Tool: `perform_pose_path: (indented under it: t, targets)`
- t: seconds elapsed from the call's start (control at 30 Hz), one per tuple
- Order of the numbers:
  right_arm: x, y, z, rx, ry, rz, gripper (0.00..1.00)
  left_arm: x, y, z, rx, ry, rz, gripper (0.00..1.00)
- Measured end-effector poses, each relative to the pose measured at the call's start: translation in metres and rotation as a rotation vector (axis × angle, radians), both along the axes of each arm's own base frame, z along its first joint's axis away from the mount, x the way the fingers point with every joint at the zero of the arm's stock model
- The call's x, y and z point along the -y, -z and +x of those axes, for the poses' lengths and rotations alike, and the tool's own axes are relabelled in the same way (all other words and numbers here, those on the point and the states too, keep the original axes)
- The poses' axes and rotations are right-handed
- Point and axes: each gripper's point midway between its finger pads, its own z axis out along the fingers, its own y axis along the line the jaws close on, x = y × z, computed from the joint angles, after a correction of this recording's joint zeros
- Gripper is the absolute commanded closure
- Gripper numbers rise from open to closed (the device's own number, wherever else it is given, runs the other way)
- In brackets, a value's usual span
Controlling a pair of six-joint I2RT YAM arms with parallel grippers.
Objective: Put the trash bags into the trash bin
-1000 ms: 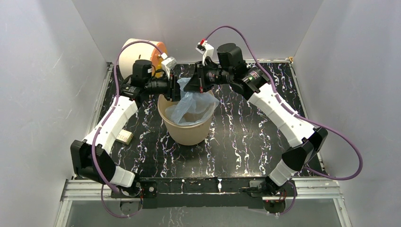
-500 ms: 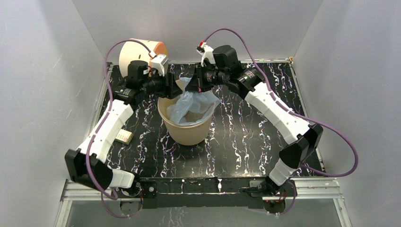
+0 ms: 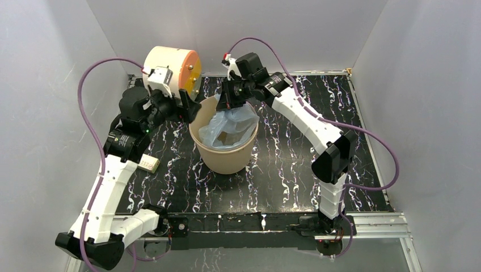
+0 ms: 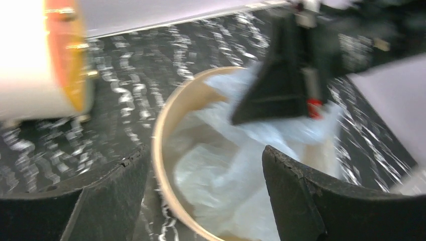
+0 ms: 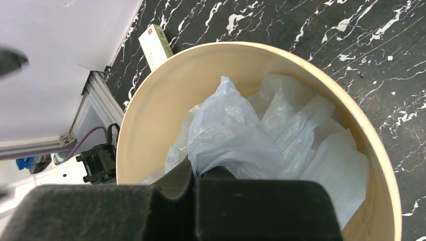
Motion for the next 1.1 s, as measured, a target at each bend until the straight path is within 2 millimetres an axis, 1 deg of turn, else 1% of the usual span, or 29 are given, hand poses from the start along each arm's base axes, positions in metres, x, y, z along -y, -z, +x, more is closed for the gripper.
perform_pose_path:
  t: [0.07,0.13,0.2,0.3,0.43,0.47,0.57,0.63,0.67,0.7,0.73,0.8,0.83,0.93,0.97,1.03,1.1]
  targets:
    - [-0.001,0.001,0.004,0.001,0.009,-0.011,1.0,0.021,0.0,-0.015,-0.009,0.147,-0.027,0.21]
    - [0.0,0.0,0.005,0.005,0.018,-0.017,1.0,0.042,0.0,-0.029,-0.026,0.287,-0.061,0.26]
    - [-0.001,-0.006,0.006,0.018,0.022,-0.004,1.0,0.057,0.005,-0.043,-0.051,0.407,-0.088,0.27]
    - [-0.003,-0.014,0.008,0.03,0.025,0.023,1.0,0.067,0.021,-0.056,-0.107,0.502,-0.11,0.3]
    - [-0.008,-0.021,0.008,0.029,0.025,0.057,1.0,0.074,0.033,-0.061,-0.157,0.555,-0.117,0.31]
    - [-0.009,-0.023,0.008,0.025,0.023,0.064,1.0,0.076,0.035,-0.062,-0.164,0.561,-0.114,0.33]
    - [-0.014,-0.033,0.007,0.023,0.014,0.096,1.0,0.078,0.039,-0.062,-0.17,0.55,-0.091,0.55]
    - [-0.018,-0.039,0.006,0.023,-0.001,0.12,1.0,0.078,0.048,-0.06,-0.189,0.524,-0.06,0.67]
    - [-0.019,-0.041,0.005,0.018,-0.008,0.129,0.98,0.078,0.052,-0.058,-0.198,0.512,-0.046,0.74]
    - [-0.02,-0.041,0.003,0.012,-0.013,0.134,0.89,0.078,0.059,-0.055,-0.215,0.497,-0.027,0.81]
    - [-0.02,-0.042,0.003,0.011,-0.017,0.137,0.83,0.078,0.066,-0.052,-0.232,0.483,-0.009,0.86]
    - [-0.021,-0.043,0.001,0.007,-0.024,0.142,0.66,0.073,0.081,-0.042,-0.268,0.429,0.024,0.92]
    - [-0.021,-0.043,0.001,0.009,-0.029,0.143,0.59,0.069,0.088,-0.037,-0.281,0.394,0.04,0.94]
    - [-0.017,-0.045,-0.001,0.024,-0.036,0.138,0.42,0.057,0.099,-0.027,-0.296,0.298,0.074,0.99]
    - [-0.014,-0.045,-0.001,0.028,-0.033,0.128,0.39,0.053,0.1,-0.024,-0.294,0.267,0.081,1.0]
    - [-0.005,-0.047,-0.001,0.054,-0.021,0.106,0.39,0.047,0.1,-0.017,-0.285,0.218,0.089,0.97]
    - [0.009,-0.052,-0.001,0.089,0.0,0.077,0.44,0.043,0.099,-0.012,-0.278,0.18,0.093,0.94]
